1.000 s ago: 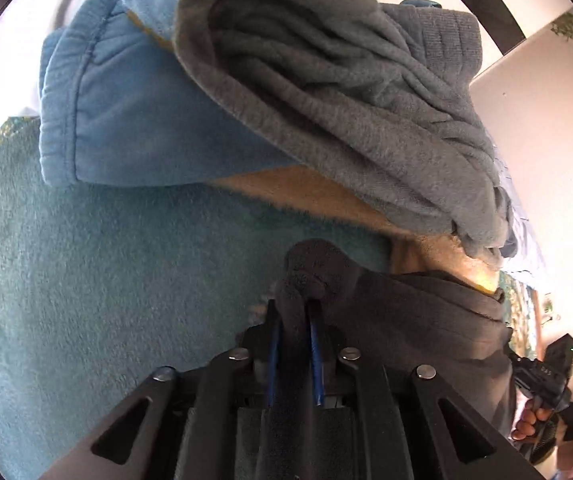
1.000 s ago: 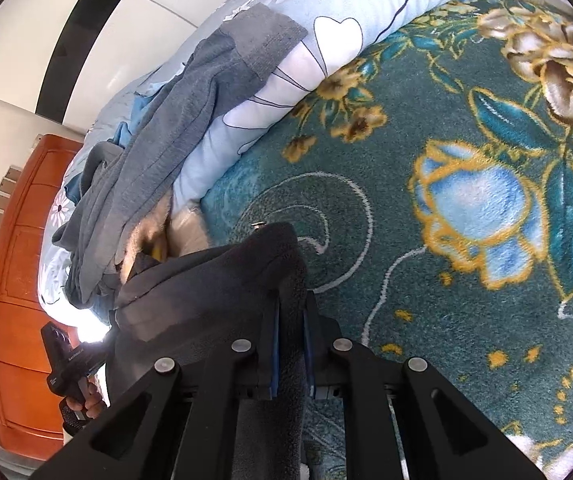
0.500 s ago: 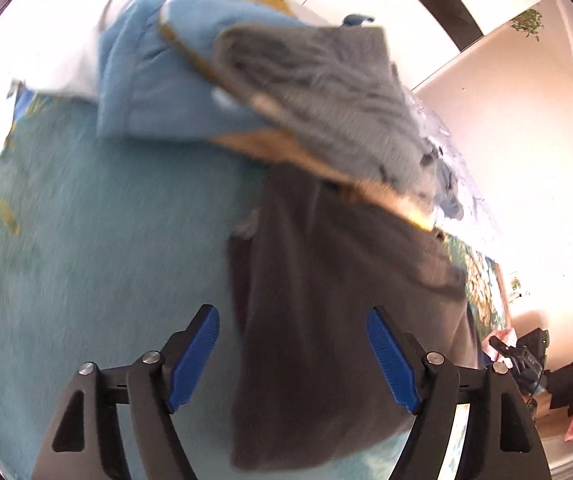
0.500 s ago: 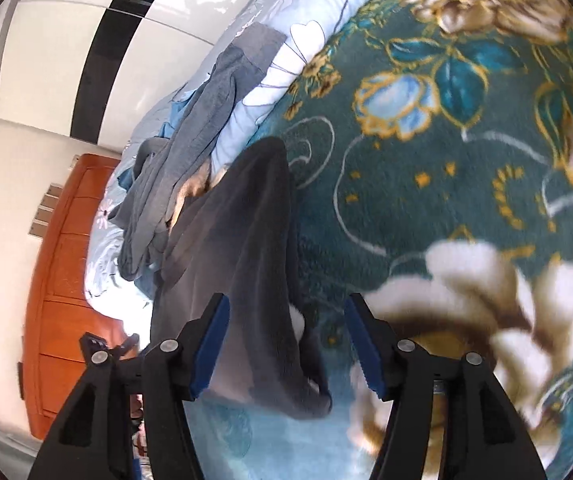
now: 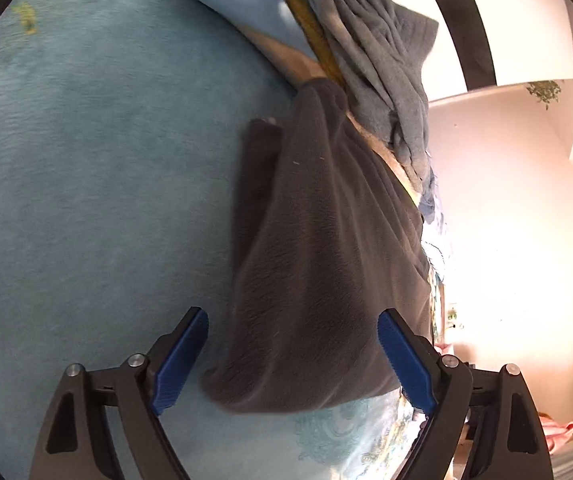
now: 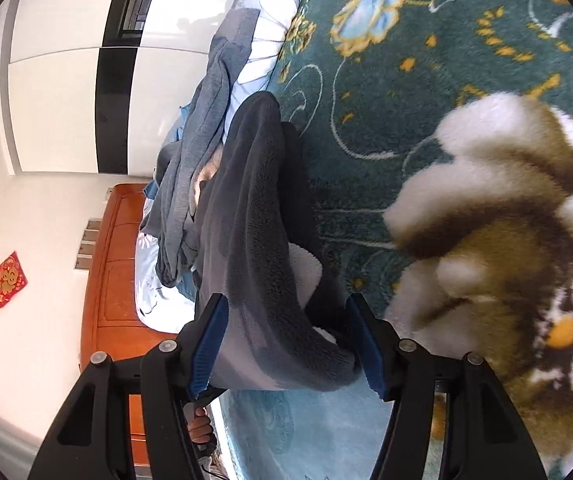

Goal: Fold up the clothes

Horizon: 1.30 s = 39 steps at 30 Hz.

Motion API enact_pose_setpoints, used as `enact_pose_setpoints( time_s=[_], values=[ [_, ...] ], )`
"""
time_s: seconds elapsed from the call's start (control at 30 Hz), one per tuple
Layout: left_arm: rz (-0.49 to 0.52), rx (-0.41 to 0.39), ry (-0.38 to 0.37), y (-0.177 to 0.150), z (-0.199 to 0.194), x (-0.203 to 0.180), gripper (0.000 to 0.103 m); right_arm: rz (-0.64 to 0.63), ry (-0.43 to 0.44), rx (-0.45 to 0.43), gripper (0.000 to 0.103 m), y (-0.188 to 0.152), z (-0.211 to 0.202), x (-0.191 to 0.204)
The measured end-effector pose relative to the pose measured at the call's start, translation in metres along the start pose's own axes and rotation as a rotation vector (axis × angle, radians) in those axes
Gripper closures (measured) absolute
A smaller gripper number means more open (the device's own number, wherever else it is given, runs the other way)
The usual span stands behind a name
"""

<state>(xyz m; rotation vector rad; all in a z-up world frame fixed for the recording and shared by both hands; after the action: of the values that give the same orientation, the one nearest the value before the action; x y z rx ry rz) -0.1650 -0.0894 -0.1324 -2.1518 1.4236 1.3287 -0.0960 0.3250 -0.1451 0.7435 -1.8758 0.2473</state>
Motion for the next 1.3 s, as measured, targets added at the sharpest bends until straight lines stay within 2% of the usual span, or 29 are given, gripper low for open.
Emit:
enact_pose_setpoints(
  time_s=[0.17, 0.37, 0.43, 0.47, 0.5, 0.6, 0.77, 0.87, 1.0, 1.13, 1.2, 1.3],
  values=[
    [0.001, -0.024, 0.013, 0.004, 0.024, -0.01, 0.011, -0.008, -0.007, 0.003, 0.038, 0.002, 0.02, 0.009],
    [-0.034, -0.056, 0.013, 0.008, 0.027, -0.013, 0.011, -0.014, -0.029, -0.003, 0.038, 0.003, 0.026, 0.011],
    [-0.028, -0.061, 0.057, 0.005, 0.025, -0.01, 0.024, 0.0, -0.033, -0.019, 0.043, 0.002, 0.021, 0.008],
    [-0.025, -0.06, 0.083, 0.004, 0.024, -0.008, 0.028, 0.013, -0.042, -0.025, 0.049, 0.001, 0.019, 0.005],
    [-0.025, -0.058, 0.098, 0.003, 0.023, -0.007, 0.035, 0.032, -0.051, -0.029, 0.056, 0.0, 0.017, 0.003],
    [-0.024, -0.055, 0.123, 0.0, 0.018, -0.009, 0.051, 0.09, -0.039, -0.051, 0.071, -0.002, 0.01, 0.001],
    [0.002, -0.078, 0.151, -0.007, 0.008, -0.024, 0.06, 0.096, -0.043, -0.076, 0.079, -0.006, -0.001, 0.013],
    [0.003, -0.079, 0.136, -0.014, -0.005, -0.033, 0.063, 0.085, -0.034, -0.077, 0.081, -0.01, -0.009, 0.022],
    [0.038, -0.048, 0.122, -0.041, -0.028, -0.039, 0.063, 0.056, -0.057, -0.066, 0.081, -0.024, -0.03, 0.022],
    [0.024, -0.008, 0.091, -0.08, -0.081, -0.017, 0.063, 0.063, -0.051, -0.059, 0.081, -0.048, -0.062, 0.008],
    [0.02, 0.013, 0.076, -0.088, -0.113, -0.002, 0.063, 0.081, -0.043, -0.061, 0.081, -0.062, -0.078, -0.001],
    [0.034, 0.046, 0.062, -0.117, -0.138, 0.006, 0.063, 0.11, -0.036, -0.071, 0.081, -0.084, -0.102, -0.012]
  ],
)
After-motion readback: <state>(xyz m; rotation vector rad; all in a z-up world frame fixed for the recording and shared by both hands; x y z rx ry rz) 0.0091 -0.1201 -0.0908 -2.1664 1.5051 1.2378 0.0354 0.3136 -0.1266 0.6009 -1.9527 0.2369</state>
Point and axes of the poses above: each gripper's, at about its wrist camera, not at the fingertips, and z roughly the way its jaws point, x to its left, y to its top, the point moved 8 cm from there along z, roughly the way its jaws point, and after that the axes turned 13 degrees about -x, right-handed, at the moved point
